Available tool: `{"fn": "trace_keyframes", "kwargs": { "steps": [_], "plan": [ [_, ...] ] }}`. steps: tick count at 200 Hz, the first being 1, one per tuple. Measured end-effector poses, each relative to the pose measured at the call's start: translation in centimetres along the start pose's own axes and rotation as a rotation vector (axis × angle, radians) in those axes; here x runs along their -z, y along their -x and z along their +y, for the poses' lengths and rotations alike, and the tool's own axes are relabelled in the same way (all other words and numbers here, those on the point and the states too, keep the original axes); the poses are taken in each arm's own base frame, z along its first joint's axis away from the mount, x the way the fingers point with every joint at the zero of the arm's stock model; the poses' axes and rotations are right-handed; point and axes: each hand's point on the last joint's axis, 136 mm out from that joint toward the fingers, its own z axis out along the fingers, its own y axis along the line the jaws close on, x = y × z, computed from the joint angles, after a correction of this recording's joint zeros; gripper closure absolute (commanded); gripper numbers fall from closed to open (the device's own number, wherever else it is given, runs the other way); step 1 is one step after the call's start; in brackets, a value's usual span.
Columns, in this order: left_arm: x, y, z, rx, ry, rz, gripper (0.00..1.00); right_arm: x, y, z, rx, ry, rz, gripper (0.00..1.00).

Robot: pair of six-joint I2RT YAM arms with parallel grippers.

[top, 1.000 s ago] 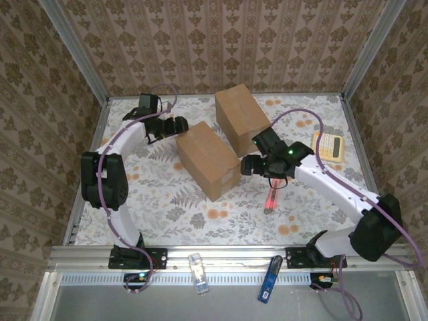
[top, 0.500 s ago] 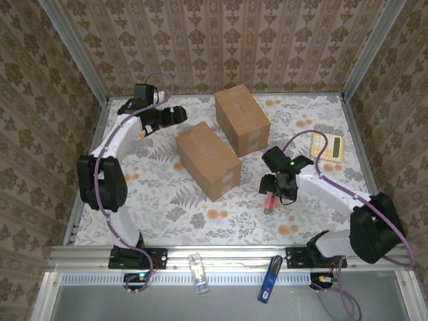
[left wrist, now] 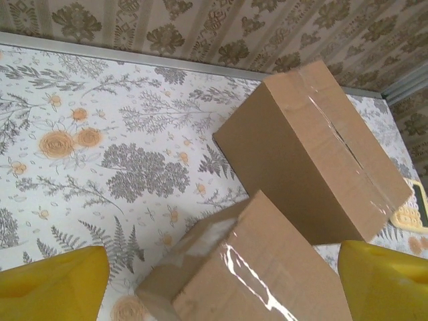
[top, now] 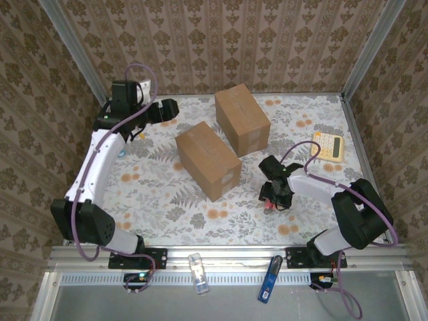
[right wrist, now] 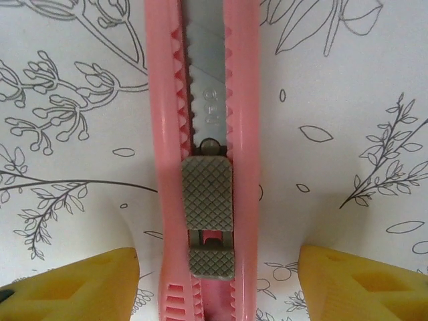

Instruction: Unpack the express box

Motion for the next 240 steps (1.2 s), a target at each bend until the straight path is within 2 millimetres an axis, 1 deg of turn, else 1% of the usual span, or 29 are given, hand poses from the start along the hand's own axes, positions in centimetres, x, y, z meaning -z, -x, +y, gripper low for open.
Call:
{"fn": "trace_keyframes", "kwargs": {
  "steps": [25, 47, 54, 76, 113, 134, 160, 184, 215, 228, 240],
  "plan": [
    [0.7, -1.4, -1.0, -0.017, -0.009, 0.011, 0.11, -0.1, 0.0, -0.2, -0.01, -0.008, 0.001, 0.42],
    [1.0, -2.4, -1.3, -0.024, -0.003, 0.027, 0.12, -0.2, 0.0, -0.5, -0.02, -0.022, 0.001, 0.47],
    [1.0, -2.7, -1.3, -0.026, 0.002, 0.03, 0.12, -0.2, 0.0, -0.6, -0.025, -0.027, 0.001, 0.51],
    [1.4, -3.5, -1.9, -0.037, 0.008, 0.038, 0.13, -0.2, 0.0, -0.8, -0.029, -0.039, 0.0, 0.54],
    [2.8, -4.6, -4.6, -0.091, -0.026, 0.037, 0.14, -0.2, 0.0, -1.1, -0.034, -0.049, 0.0, 0.62],
    [3.9, -4.7, -6.0, -0.116, -0.047, 0.019, 0.14, -0.2, 0.0, -1.1, -0.034, -0.049, -0.001, 0.66],
    [5.2, -5.0, -7.6, -0.143, -0.076, -0.004, 0.13, -0.1, 0.1, -1.1, -0.03, -0.047, -0.002, 0.68],
    [6.1, -6.0, -9.3, -0.175, -0.119, -0.005, 0.12, 0.0, 0.1, -1.0, -0.022, -0.045, -0.004, 0.69],
    [6.5, -6.9, -10.2, -0.188, -0.147, 0.004, 0.12, 0.3, 0.1, -0.8, 0.006, -0.028, -0.01, 0.69],
    [6.4, -7.2, -10.5, -0.188, -0.154, 0.01, 0.12, 1.2, 0.5, -0.3, 0.026, -0.001, -0.031, 0.69],
    [6.3, -7.6, -10.8, -0.184, -0.164, 0.019, 0.13, 2.8, 1.1, 0.3, 0.047, 0.041, -0.07, 0.69]
  ]
}}
